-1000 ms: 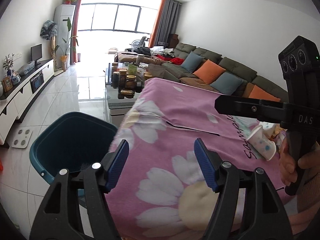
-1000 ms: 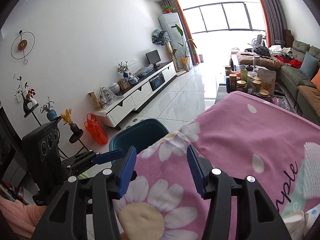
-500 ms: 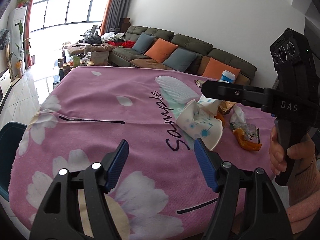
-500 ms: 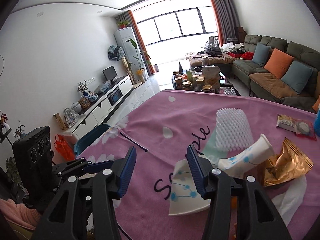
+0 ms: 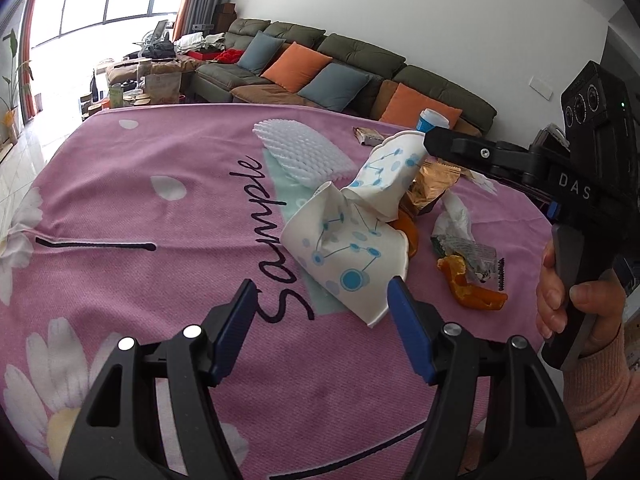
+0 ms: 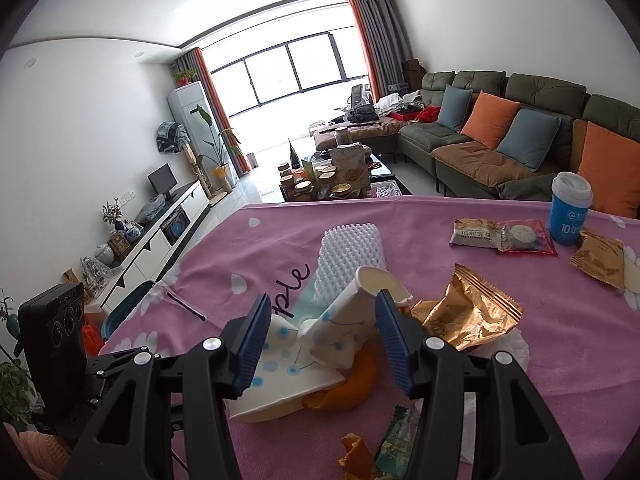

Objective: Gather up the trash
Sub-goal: 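Move both open tools back over the trash on the blanket, then grasp a blue-dotted paper cup with the left tool while the right tool grasps another paper cup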

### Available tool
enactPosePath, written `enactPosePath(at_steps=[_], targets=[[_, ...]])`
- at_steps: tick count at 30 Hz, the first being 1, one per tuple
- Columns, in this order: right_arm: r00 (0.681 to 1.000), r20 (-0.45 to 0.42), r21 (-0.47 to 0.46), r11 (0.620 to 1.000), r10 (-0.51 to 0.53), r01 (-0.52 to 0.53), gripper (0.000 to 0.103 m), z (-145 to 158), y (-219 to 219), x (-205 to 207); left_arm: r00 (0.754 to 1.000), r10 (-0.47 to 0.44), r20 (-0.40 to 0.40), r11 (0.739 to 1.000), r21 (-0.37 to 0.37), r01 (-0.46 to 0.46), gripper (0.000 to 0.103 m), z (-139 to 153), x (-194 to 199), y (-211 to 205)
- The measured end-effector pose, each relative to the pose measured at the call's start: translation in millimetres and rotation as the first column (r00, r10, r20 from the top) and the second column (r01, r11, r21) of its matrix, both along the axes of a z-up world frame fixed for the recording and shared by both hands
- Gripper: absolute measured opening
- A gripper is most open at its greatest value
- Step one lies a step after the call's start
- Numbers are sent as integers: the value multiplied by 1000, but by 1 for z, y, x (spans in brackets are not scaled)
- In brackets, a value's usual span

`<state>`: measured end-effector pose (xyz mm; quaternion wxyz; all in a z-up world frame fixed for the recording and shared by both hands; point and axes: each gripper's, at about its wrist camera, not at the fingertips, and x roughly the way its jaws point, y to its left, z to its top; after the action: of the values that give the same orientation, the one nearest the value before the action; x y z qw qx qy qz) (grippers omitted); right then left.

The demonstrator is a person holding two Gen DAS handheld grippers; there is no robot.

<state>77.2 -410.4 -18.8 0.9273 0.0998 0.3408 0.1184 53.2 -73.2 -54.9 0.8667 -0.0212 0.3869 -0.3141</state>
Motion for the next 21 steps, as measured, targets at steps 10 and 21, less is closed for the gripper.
enactPosePath(at_steps=[10, 21], targets=[[995, -83, 93, 994, -56, 64, 60, -22, -21, 26, 995, -25, -98, 999, -47, 20, 62, -10, 17, -11], [991, -119, 168, 983, -60, 79, 45, -33, -35, 28, 982, -63, -179, 991, -131, 40, 48, -19, 34, -18]])
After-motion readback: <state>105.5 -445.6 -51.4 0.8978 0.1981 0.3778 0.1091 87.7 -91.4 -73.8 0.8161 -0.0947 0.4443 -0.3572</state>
